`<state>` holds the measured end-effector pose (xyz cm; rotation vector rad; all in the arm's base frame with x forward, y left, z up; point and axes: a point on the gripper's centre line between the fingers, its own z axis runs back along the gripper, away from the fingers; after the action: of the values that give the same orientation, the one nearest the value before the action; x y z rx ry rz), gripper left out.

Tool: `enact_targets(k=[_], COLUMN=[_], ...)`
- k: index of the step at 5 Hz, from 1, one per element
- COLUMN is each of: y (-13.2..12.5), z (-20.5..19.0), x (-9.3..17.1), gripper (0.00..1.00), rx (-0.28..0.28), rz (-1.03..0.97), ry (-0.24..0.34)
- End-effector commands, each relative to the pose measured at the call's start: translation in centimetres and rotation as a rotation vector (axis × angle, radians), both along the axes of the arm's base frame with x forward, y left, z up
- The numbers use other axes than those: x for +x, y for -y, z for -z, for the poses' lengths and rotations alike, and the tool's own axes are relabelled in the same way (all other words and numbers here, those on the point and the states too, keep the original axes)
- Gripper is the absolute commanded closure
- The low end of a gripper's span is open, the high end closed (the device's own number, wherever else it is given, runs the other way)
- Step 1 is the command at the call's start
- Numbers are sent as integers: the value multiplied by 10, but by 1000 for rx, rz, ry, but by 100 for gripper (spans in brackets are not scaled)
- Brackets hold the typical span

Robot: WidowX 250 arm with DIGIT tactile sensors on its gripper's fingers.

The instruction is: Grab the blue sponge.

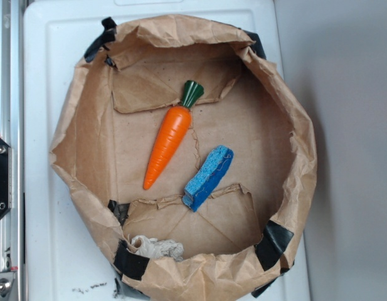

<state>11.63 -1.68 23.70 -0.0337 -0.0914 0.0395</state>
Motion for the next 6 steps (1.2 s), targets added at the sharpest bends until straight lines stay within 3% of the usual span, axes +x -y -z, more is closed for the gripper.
enact_targets(k=[1,2,4,6], y=[0,5,6,6], z=[0,-6,-2,-2], x=[0,-15,13,13], gripper=[0,0,0,0], rx=[0,-9,12,12], rz=[0,-50,-155,-155], ry=[0,2,-10,-10])
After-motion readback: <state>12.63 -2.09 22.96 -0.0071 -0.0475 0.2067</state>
